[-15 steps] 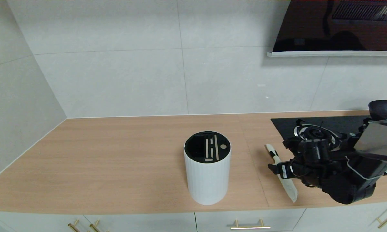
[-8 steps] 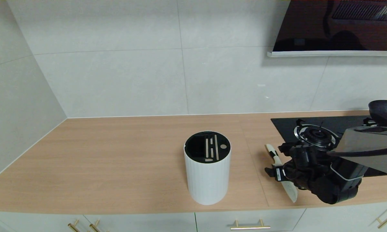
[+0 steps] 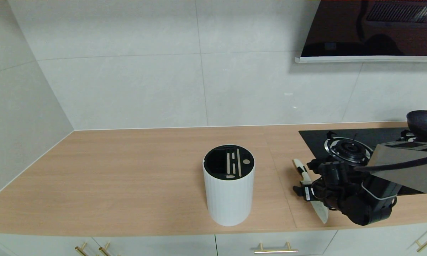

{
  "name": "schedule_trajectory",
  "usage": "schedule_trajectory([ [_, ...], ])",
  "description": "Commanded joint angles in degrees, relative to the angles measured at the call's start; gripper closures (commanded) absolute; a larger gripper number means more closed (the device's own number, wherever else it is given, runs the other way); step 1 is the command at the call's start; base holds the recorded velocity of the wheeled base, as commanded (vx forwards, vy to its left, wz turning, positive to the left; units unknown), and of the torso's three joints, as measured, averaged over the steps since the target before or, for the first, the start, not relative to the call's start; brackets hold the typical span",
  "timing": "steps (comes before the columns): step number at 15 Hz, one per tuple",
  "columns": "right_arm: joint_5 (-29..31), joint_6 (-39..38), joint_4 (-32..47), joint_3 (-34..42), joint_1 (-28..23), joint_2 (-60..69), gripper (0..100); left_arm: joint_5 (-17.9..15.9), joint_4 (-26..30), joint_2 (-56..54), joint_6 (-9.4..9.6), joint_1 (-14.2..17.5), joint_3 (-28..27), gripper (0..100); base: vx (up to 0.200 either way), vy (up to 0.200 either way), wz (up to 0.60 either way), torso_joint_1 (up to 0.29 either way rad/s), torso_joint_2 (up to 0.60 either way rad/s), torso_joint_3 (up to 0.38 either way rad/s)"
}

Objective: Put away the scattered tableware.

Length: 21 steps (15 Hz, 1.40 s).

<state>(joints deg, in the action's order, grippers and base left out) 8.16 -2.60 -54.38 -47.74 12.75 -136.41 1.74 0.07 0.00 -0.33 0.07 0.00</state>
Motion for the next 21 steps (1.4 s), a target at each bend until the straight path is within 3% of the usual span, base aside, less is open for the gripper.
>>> schedule_trajectory([
  [1,0.46,0.05,-0.2,-0.25,-0.01,-0.26,0,0.01,0.01,0.0,-0.02,0.01,0.0,0,0.0,0.0,0.0,0.0,0.0,0.0],
  [6,1.25,0.05,-1.96,-0.69,-0.01,-1.22,0,0.01,0.01,0.0,-0.02,0.01,0.0,0,0.0,0.0,0.0,0.0,0.0,0.0],
  [7,1.25,0.05,-1.96,-0.78,-0.01,-1.31,100,0.01,0.01,0.0,-0.02,0.01,0.0,0,0.0,0.0,0.0,0.0,0.0,0.0],
  [15,1.6,0.05,-2.04,-0.43,-0.01,-0.7,100,0.01,0.01,0.0,-0.02,0.01,0.0,0,0.0,0.0,0.0,0.0,0.0,0.0],
  [21,1.95,-0.22,-1.34,5.55,2.19,17.06,100,-0.07,-0.07,0.0,0.59,0.01,0.0,0,0.0,0.0,0.0,0.0,0.0,0.0],
])
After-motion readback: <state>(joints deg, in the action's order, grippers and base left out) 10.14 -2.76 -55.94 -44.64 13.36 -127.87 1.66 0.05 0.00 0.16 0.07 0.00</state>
